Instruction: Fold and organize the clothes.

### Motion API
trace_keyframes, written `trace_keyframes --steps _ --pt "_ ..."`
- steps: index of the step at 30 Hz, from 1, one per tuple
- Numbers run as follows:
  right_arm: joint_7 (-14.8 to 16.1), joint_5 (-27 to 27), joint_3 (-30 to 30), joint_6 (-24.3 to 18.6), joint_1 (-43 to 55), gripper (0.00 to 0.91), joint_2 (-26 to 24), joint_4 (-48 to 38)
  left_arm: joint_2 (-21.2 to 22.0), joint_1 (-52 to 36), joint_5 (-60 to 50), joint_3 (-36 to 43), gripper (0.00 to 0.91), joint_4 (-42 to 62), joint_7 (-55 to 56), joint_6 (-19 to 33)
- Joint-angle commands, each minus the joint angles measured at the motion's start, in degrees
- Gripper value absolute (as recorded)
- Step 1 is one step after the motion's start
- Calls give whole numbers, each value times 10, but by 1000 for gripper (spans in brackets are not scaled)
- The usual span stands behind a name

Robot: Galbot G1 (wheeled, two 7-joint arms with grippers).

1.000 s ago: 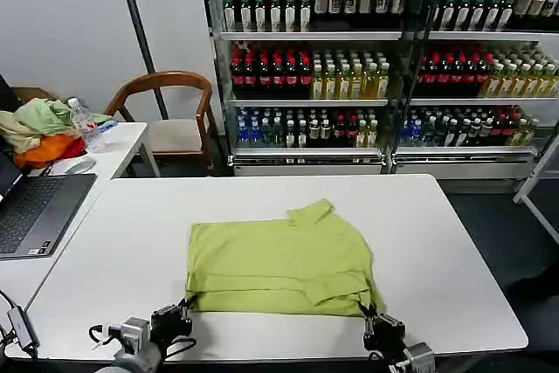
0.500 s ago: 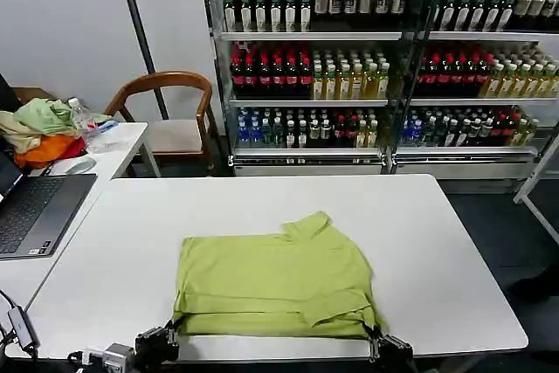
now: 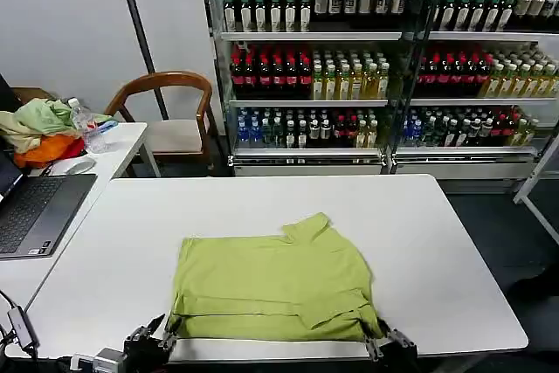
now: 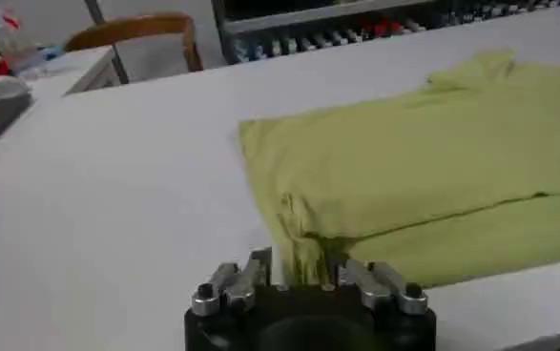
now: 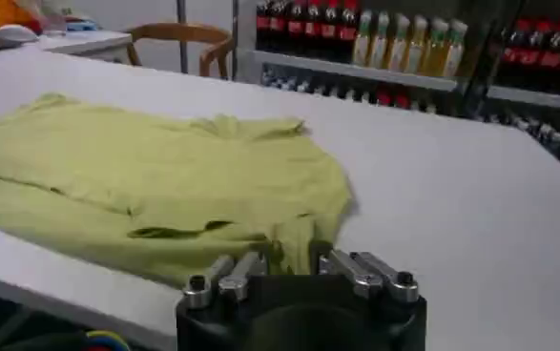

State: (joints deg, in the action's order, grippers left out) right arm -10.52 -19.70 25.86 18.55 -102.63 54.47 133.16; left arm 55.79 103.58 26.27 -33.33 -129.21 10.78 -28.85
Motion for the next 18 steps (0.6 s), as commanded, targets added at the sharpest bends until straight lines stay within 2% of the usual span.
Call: trace_keyframes --steps 1,5,7,13,18 --pt "8 -78 56 23 103 907 -36 33 -42 -3 74 -71 907 -69 1 28" --pt "-10 -80 -38 63 238 907 -10 -52 -62 -95 76 -49 907 44 -37 55" --pt "-21 -102 -76 78 307 907 1 -99 -75 -128 95 -28 907 96 -42 62" --pt "-43 -133 -133 119 457 907 43 -218 -85 -216 123 24 907 149 -44 63" --pt "-47 -144 -177 135 554 907 84 -300 -91 -286 126 74 907 205 -48 75"
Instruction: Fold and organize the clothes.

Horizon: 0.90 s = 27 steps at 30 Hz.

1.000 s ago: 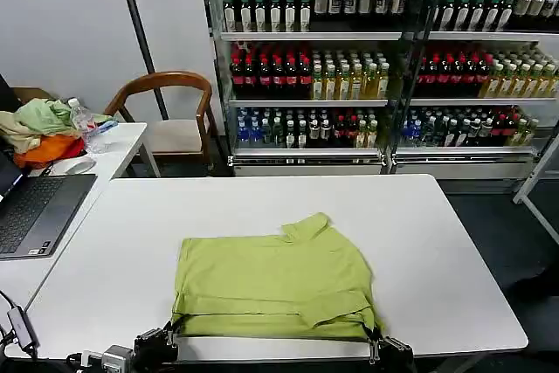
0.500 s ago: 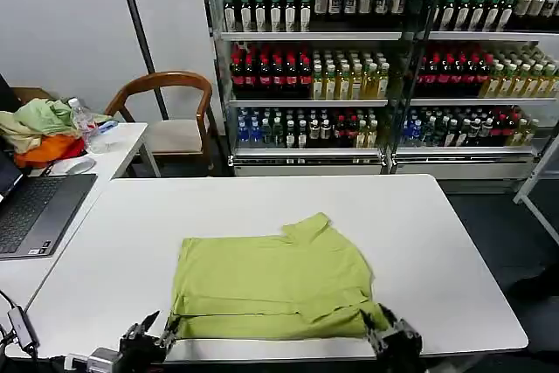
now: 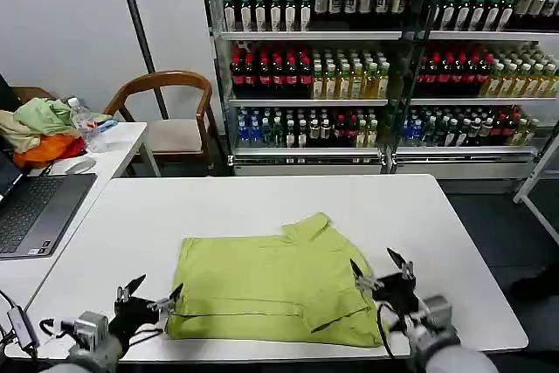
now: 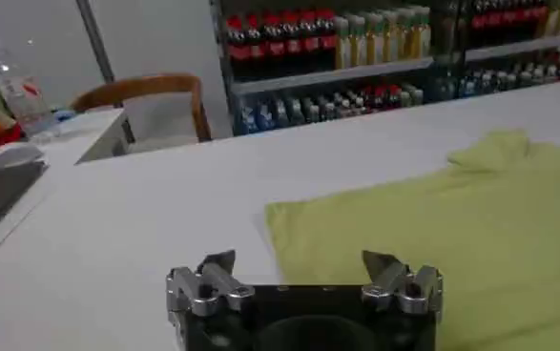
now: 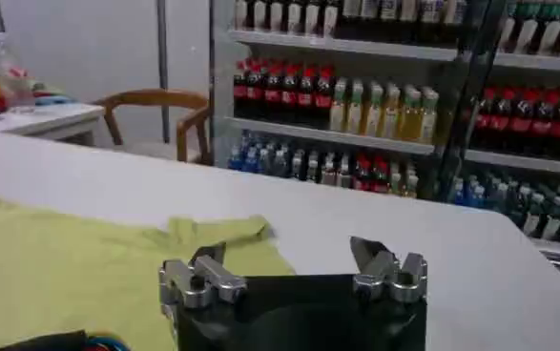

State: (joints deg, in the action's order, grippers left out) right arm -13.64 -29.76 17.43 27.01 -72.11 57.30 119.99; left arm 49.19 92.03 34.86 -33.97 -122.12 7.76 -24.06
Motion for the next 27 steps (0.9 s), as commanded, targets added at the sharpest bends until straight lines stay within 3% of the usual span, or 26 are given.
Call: trace_keyframes --steps 1,8,15,27 --pt "-16 -44 -109 51 269 907 64 -193 -27 -188 42 95 907 145 -18 27" --pt "-14 -76 -157 58 338 907 102 -297 -26 -260 47 139 907 213 -26 29" --pt "-9 -71 -182 61 367 907 136 -380 -19 -318 50 172 907 281 -43 28" --pt "-8 -63 -177 59 362 907 166 -433 -11 -346 62 206 907 318 -69 28"
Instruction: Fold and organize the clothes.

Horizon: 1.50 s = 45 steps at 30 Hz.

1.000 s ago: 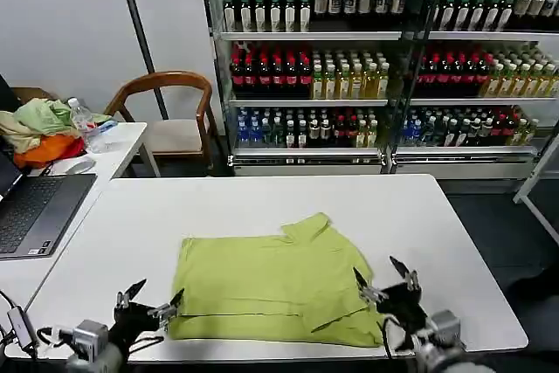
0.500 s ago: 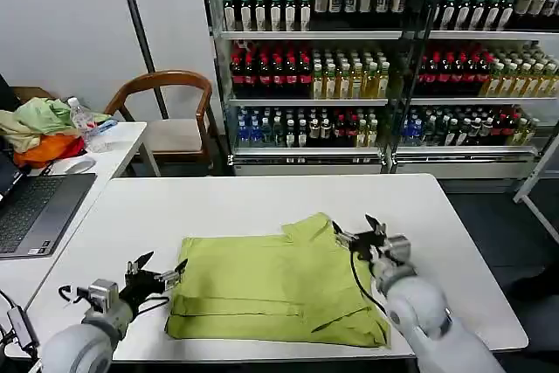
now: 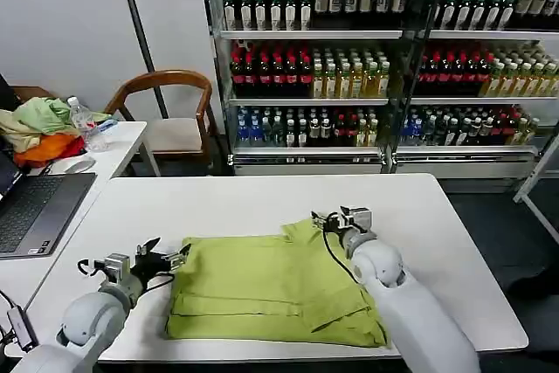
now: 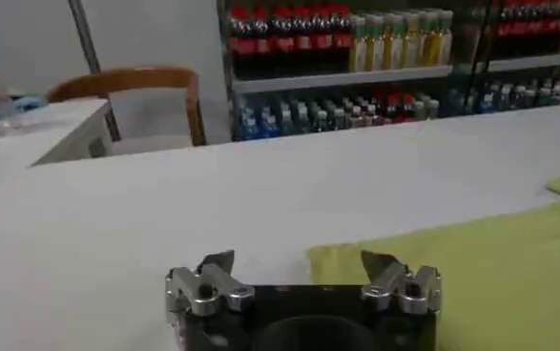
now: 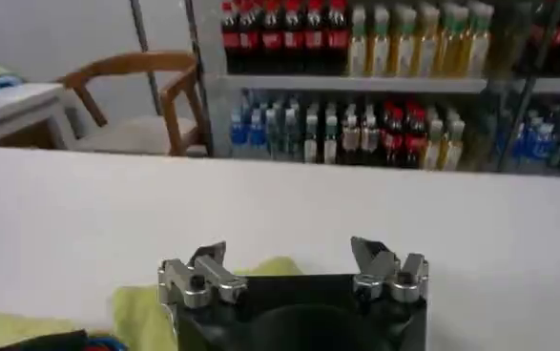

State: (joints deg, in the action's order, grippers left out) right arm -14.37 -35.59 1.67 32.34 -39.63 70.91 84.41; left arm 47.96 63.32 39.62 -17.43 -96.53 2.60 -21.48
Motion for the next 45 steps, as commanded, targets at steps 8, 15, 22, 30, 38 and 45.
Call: trace_keyframes --steps 8,15,22,30,38,45 --pt "3 -2 -21 6 39 907 34 -79 9 -68 32 49 907 62 -15 -10" --pt "3 -2 -21 7 42 907 31 -82 18 -75 32 64 443 69 -14 -20" --pt "6 -3 -20 6 31 0 32 -83 20 -73 35 68 40 74 -15 -14" --pt "8 -3 -17 7 29 0 37 -80 20 -69 37 70 40 71 -20 -14" --pt "9 -2 -17 5 26 0 37 -75 24 -61 37 67 40 72 -23 0" --pt "10 2 -8 -1 18 0 29 -42 20 -59 47 60 30 64 -32 15"
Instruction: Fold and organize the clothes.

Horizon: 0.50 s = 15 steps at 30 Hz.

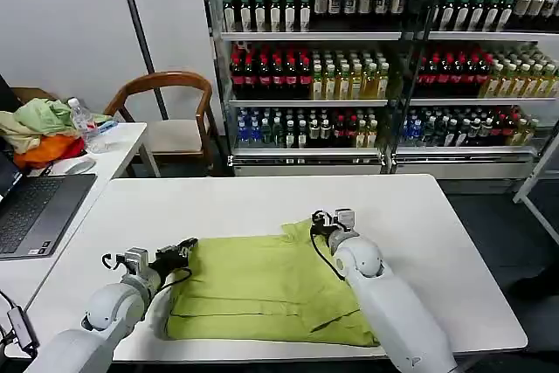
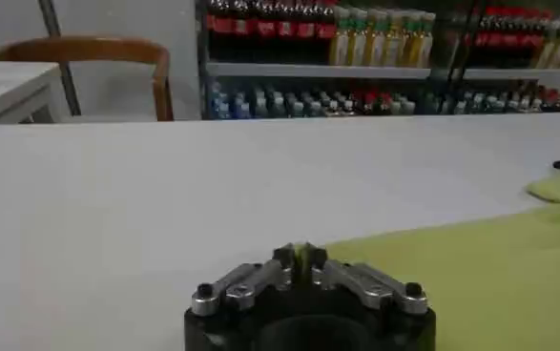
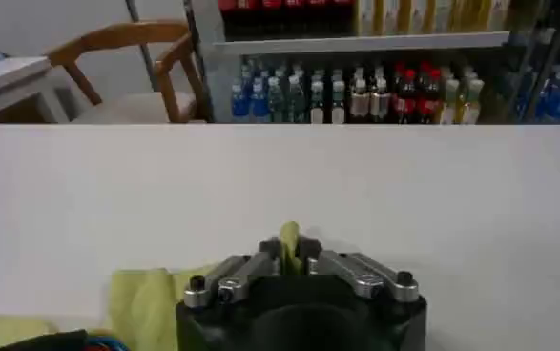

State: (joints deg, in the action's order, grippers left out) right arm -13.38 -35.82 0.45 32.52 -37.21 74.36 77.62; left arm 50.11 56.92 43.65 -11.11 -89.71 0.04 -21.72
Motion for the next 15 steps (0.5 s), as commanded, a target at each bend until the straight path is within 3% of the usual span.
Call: trace_keyframes --steps 1,15 --pt "1 7 4 -4 -10 0 -9 37 -2 8 7 -6 30 -7 -8 18" --pt "-7 -19 47 6 -105 0 -78 255 -16 103 14 -56 30 -130 1 41"
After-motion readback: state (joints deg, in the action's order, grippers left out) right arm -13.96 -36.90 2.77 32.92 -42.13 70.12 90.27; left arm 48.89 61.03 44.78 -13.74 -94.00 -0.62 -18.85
